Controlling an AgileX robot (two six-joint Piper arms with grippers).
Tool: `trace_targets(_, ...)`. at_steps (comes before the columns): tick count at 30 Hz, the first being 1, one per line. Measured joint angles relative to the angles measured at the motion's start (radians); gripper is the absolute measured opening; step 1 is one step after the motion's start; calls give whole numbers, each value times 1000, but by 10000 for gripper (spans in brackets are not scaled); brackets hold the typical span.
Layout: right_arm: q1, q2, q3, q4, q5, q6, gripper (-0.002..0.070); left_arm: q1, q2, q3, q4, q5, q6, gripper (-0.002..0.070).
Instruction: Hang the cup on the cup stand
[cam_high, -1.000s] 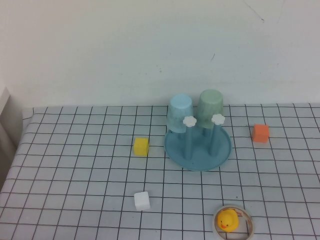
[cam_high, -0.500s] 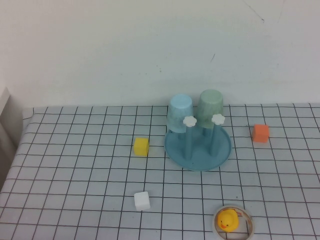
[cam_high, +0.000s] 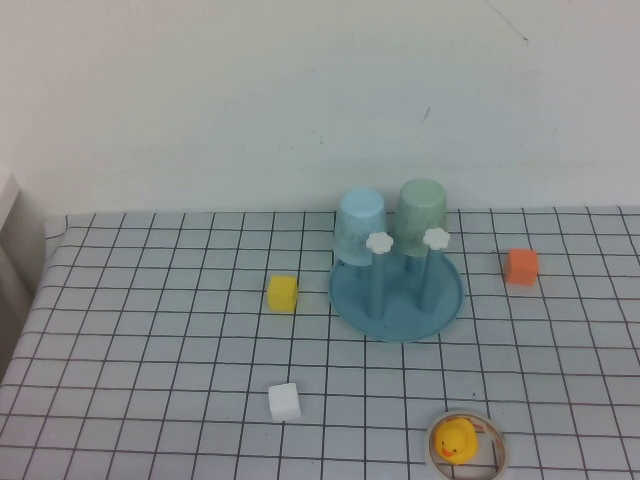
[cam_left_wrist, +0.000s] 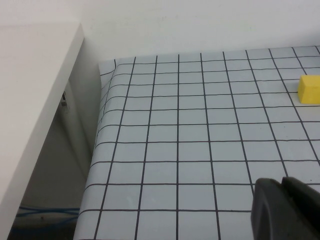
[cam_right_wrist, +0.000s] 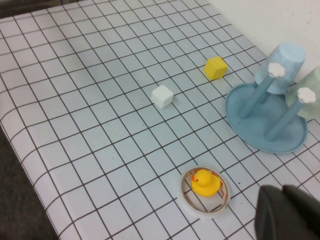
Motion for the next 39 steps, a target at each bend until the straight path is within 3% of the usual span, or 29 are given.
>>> trace_targets(10, -43, -58, 6, -11, -59, 0, -1, -1, 0, 0, 0, 0, 0, -1)
trace_targets(16, -308, -152, 143, 30, -293, 0, -1, -1, 0, 0, 0, 0, 0, -1)
trace_targets(20, -552, -244, 345, 30, -461, 0, -1, -1, 0, 0, 0, 0, 2, -1)
trace_targets(24, -690, -351, 528, 30, -568, 0, -1, -1, 0, 0, 0, 0, 2, -1)
trace_targets(32, -760, -438, 747, 30, -573, 0, -1, -1, 0, 0, 0, -1, 2, -1)
trace_targets(39, -760, -438, 752, 28, -540, 0, -1, -1, 0, 0, 0, -1, 2, -1)
